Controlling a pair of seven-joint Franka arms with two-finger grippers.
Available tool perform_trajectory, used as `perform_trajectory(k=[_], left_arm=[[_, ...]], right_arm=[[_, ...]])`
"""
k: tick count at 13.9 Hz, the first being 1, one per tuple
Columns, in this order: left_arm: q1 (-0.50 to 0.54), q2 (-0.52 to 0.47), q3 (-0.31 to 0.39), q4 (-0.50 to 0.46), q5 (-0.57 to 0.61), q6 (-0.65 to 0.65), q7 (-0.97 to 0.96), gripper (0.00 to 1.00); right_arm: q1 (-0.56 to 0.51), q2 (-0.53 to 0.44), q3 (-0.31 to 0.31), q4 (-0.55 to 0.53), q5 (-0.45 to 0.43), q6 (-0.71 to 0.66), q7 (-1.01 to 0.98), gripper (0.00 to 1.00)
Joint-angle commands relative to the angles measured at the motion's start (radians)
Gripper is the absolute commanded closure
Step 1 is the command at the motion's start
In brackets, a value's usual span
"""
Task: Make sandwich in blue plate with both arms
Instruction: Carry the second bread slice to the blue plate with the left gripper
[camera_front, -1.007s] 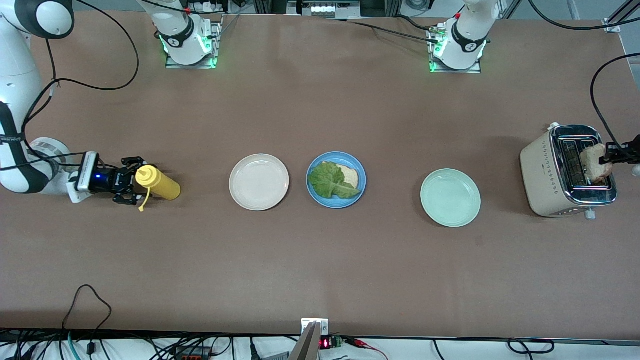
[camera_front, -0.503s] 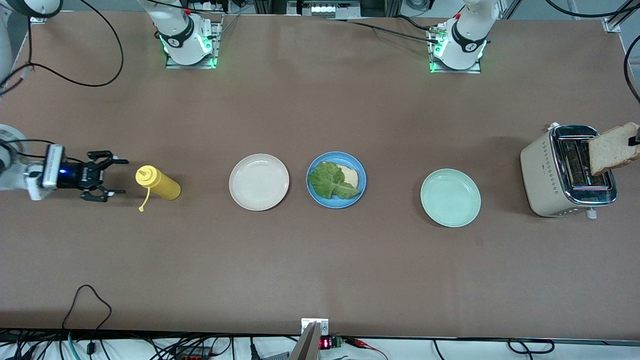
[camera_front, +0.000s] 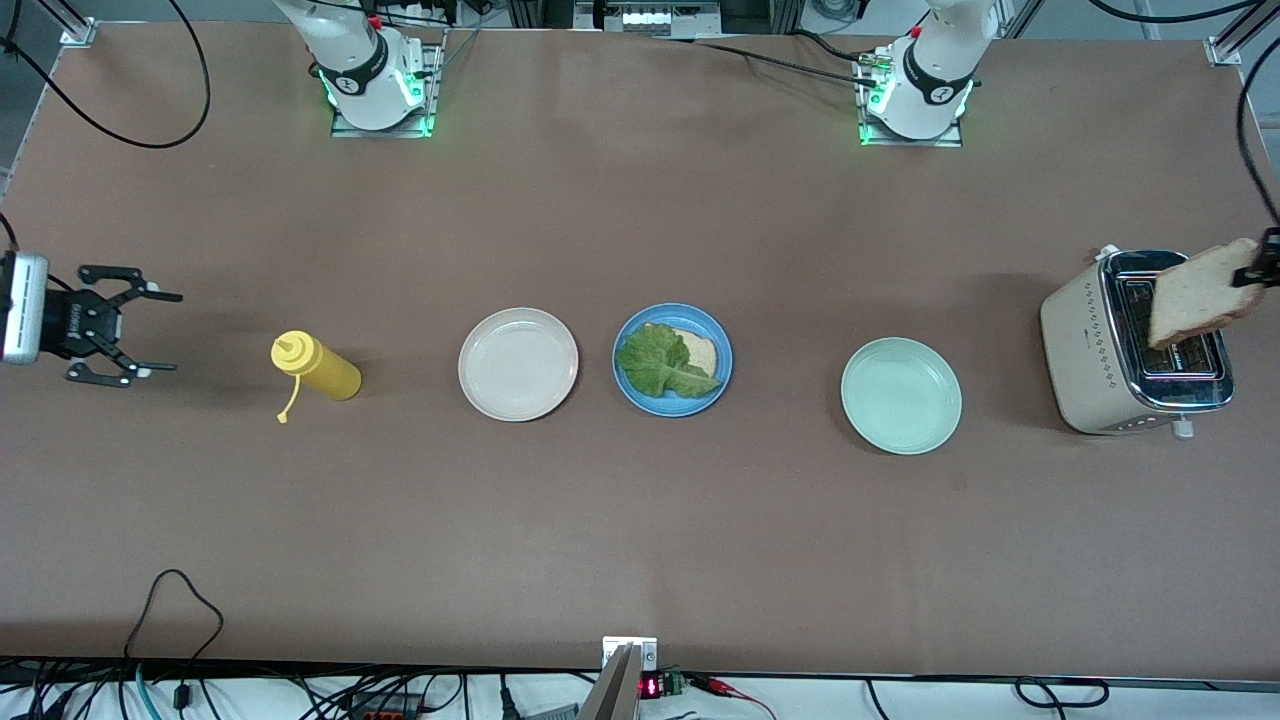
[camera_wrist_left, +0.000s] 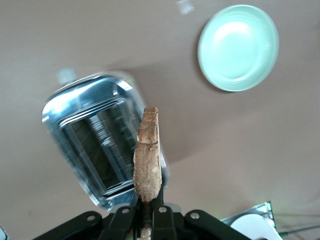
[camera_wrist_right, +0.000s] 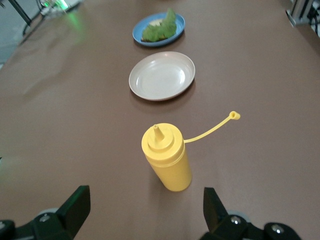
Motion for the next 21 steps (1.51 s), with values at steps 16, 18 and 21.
perform_trajectory(k=[16, 18, 21], left_arm=[[-0.244, 0.26, -0.221, 0.016, -0.564, -0.003, -0.47, 0.99], [-0.277, 0.31, -0.221, 0.008, -0.685, 0.088, -0.468, 0.99], [-0.367, 0.341, -0.221, -0.056, -0.823, 0.317, -0.467, 0.99]], right_arm=[[0.438, -0.329, -0.014, -0.011, -0.472, 0.061, 1.511, 0.0], [0.504, -0.331, -0.077, -0.007, -0.475, 0.058, 1.633, 0.0], [0.554, -0.331, -0.128, 0.007, -0.475, 0.057, 1.733, 0.0]])
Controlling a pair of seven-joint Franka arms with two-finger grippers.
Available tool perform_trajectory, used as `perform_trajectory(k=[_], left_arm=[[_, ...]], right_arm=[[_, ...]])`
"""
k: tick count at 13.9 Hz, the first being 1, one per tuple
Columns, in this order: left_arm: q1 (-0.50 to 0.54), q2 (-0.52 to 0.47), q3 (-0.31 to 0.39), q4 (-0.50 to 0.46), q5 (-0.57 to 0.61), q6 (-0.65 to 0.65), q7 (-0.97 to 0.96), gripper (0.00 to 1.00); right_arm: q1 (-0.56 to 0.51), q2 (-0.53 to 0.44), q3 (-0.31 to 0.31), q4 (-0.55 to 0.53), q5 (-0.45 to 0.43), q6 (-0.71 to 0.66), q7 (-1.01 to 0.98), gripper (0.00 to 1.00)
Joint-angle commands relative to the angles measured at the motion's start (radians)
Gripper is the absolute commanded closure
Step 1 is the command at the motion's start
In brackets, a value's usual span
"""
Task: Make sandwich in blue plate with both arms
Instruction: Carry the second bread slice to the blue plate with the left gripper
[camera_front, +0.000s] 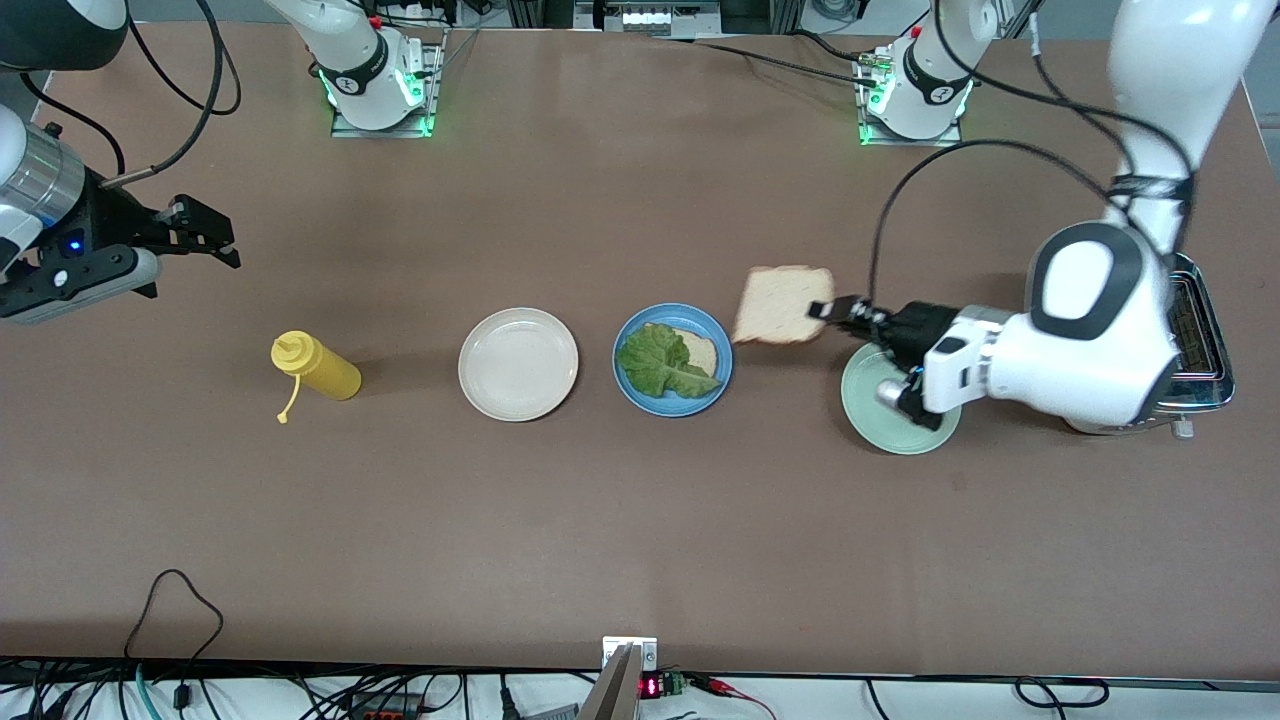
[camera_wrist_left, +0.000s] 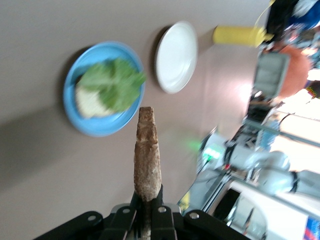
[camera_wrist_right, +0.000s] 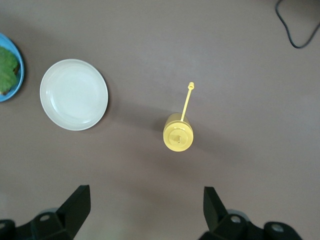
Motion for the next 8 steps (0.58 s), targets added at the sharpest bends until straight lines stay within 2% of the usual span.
perform_trajectory(k=[1, 3, 5, 8], left_arm=[[-0.083, 0.008, 0.002, -0.068, -0.099, 0.2, 0.001, 0.99], [-0.113, 0.043, 0.001, -0.093, -0.145, 0.309, 0.062, 1.0], [-0.116, 0.088, 0.001, -0.107, -0.199, 0.337, 0.186, 1.0], [-0.12, 0.112, 0.001, -0.203, -0.332, 0.423, 0.387, 1.0]], right_arm=[[0.031, -0.013, -0.03, 0.019, -0.02, -0.007, 0.167, 0.0], [0.03, -0.055, -0.022, 0.018, -0.031, -0.025, 0.282, 0.0], [0.025, -0.079, -0.024, 0.013, -0.031, -0.027, 0.285, 0.0], [0.022, -0.128, -0.022, -0.025, -0.031, -0.025, 0.314, 0.0]])
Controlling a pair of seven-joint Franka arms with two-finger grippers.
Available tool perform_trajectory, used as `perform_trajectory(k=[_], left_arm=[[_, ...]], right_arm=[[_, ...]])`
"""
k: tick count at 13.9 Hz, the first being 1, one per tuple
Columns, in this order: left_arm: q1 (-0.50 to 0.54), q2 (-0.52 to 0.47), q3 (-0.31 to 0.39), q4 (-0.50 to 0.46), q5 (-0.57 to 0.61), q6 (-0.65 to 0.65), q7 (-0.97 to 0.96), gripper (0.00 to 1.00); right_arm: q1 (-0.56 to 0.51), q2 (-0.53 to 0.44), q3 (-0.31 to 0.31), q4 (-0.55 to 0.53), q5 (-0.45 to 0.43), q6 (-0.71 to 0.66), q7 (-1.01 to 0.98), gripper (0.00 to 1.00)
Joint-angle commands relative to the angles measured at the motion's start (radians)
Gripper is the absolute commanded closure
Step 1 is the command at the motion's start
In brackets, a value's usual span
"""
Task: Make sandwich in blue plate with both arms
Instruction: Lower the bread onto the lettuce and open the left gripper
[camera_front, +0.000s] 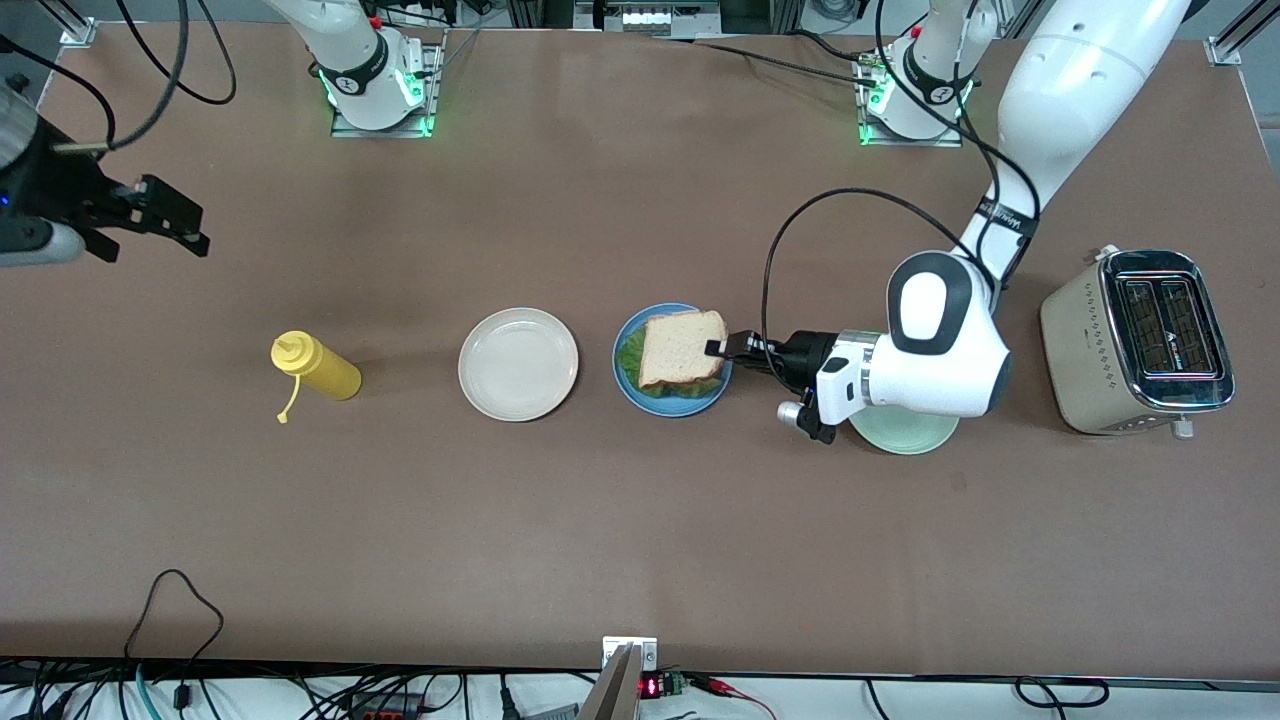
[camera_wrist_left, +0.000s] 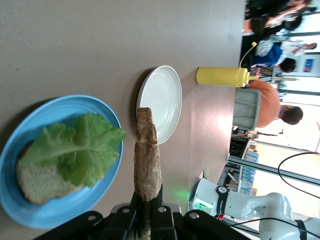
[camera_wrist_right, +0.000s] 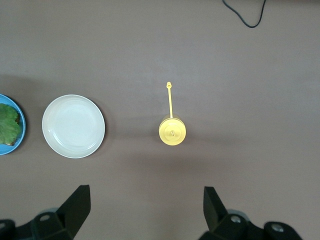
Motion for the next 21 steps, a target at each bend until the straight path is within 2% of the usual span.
perform_trajectory(k=[1, 3, 6, 10, 11, 12, 13, 16, 19, 21], left_arm=[[-0.01, 0.003, -0.005, -0.095, -0.133, 0.091, 0.176, 1.0], [-0.032, 0.031, -0.003, -0.112, -0.204, 0.132, 0.255, 1.0], [-0.029, 0.037, -0.003, -0.147, -0.206, 0.143, 0.272, 0.99], [-0.024, 0.054, 0.006, -0.152, -0.201, 0.145, 0.272, 0.89], [-0.023, 0.057, 0.007, -0.152, -0.201, 0.145, 0.269, 0.76], [-0.018, 0.057, 0.011, -0.152, -0.2, 0.145, 0.269, 0.54], [-0.018, 0.057, 0.023, -0.15, -0.191, 0.143, 0.272, 0.01], [-0.014, 0.049, 0.04, -0.153, -0.174, 0.137, 0.267, 0.0], [-0.007, 0.002, 0.07, -0.152, 0.001, 0.131, 0.255, 0.0], [0.019, -0.015, 0.073, -0.15, 0.078, 0.105, 0.253, 0.0]], right_arm=[[0.007, -0.055, -0.004, -0.053, -0.016, -0.001, 0.047, 0.0], [0.007, -0.048, -0.001, -0.045, -0.035, 0.005, 0.047, 0.0], [0.016, -0.043, -0.003, -0.039, -0.045, 0.009, 0.047, 0.0], [0.016, -0.043, -0.003, -0.027, -0.045, 0.01, 0.041, 0.0], [0.013, -0.038, -0.003, -0.022, -0.045, 0.007, 0.036, 0.0], [0.011, -0.035, -0.003, -0.022, -0.045, 0.002, 0.041, 0.0], [0.013, -0.035, -0.003, -0.022, -0.047, 0.001, 0.041, 0.0], [0.013, -0.025, -0.003, -0.019, -0.05, 0.005, 0.028, 0.0], [0.005, -0.017, -0.006, -0.021, -0.049, 0.004, 0.031, 0.0], [-0.001, -0.012, -0.012, -0.019, -0.033, 0.015, 0.028, 0.0]])
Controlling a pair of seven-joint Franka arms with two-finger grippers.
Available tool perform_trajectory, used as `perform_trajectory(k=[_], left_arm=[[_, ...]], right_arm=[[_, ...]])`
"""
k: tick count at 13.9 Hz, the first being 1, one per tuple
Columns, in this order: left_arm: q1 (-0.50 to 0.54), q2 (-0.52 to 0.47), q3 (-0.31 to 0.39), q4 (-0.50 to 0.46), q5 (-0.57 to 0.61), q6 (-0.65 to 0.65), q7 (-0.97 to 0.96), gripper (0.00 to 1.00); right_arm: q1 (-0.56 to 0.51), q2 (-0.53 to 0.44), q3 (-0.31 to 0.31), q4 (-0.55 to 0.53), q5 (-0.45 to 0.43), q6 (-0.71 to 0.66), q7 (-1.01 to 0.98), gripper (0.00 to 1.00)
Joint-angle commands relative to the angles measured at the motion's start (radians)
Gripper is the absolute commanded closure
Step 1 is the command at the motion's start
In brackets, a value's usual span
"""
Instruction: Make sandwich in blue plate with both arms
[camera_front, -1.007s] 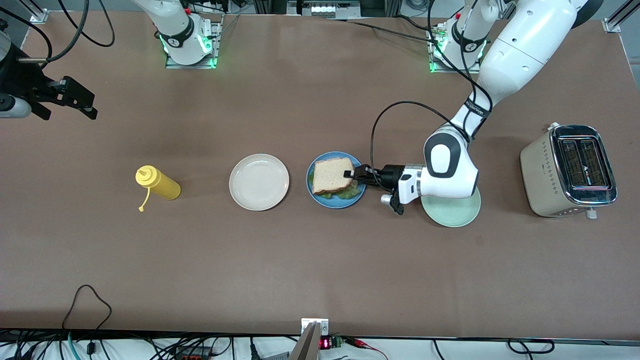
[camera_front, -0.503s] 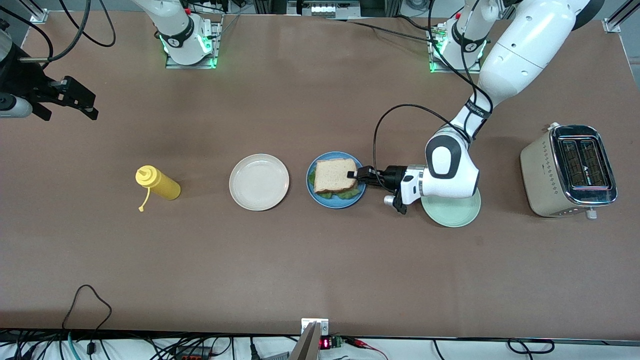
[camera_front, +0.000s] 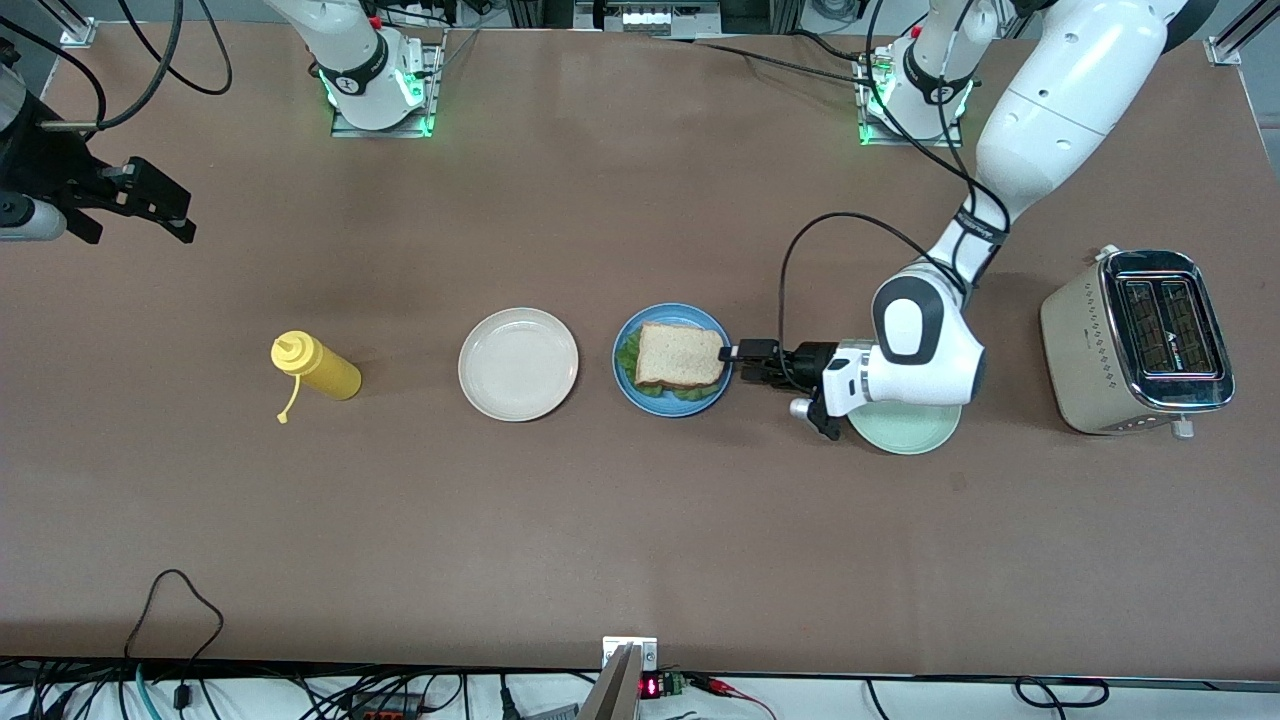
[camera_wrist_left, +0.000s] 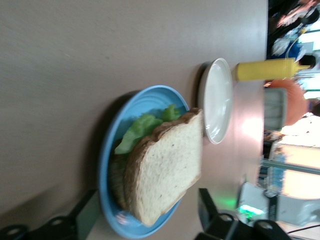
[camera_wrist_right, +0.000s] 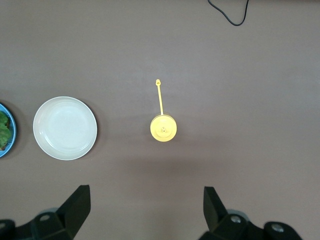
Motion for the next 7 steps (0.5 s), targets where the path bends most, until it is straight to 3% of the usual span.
perform_trajectory(k=[1, 3, 7], left_arm=[[0.027, -0.061, 0.007, -0.015, 0.086, -0.055, -0.003, 0.0], [0.045, -0.104, 0.013, -0.008, 0.187, -0.104, -0.067, 0.0], [0.058, -0.206, 0.017, 0.029, 0.543, -0.251, -0.303, 0.0]], right_arm=[[-0.005, 0.01, -0.007, 0.007, 0.006, 0.008, 0.003, 0.0], [-0.001, 0.007, -0.006, 0.01, -0.003, 0.004, 0.005, 0.0], [-0.005, 0.004, -0.009, 0.03, -0.001, -0.028, 0.01, 0.0]])
